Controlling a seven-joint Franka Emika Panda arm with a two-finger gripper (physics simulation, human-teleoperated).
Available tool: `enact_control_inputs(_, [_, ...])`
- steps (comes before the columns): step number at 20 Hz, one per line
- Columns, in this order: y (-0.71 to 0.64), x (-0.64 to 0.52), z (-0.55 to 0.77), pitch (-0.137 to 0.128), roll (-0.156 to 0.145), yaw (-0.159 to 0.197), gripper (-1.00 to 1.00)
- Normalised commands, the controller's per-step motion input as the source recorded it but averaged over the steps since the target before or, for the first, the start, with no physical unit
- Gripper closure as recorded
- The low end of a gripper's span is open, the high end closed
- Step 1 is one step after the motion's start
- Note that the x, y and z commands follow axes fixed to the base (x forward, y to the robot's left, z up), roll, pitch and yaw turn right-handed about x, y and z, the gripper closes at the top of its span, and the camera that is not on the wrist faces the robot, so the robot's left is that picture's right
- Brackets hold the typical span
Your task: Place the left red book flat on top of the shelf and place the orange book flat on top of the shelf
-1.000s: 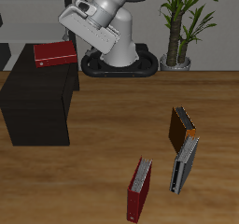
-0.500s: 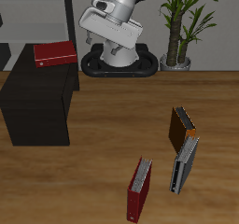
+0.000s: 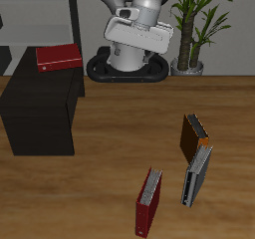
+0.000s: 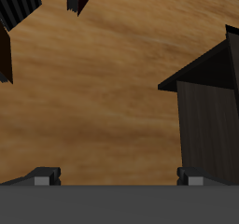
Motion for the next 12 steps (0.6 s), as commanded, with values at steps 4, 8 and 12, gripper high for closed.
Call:
enact_control_inputs(4, [0.62, 0.07, 0.07, 0.006, 0.144, -0.019, -1.0])
enact_control_inputs(8, [0.58, 0.06, 0.12, 0.002, 0.091, -0.018, -1.0])
enact_control_inputs(12, [0.28, 0.07, 0.15, -0.029, 0.059, 0.023, -1.0])
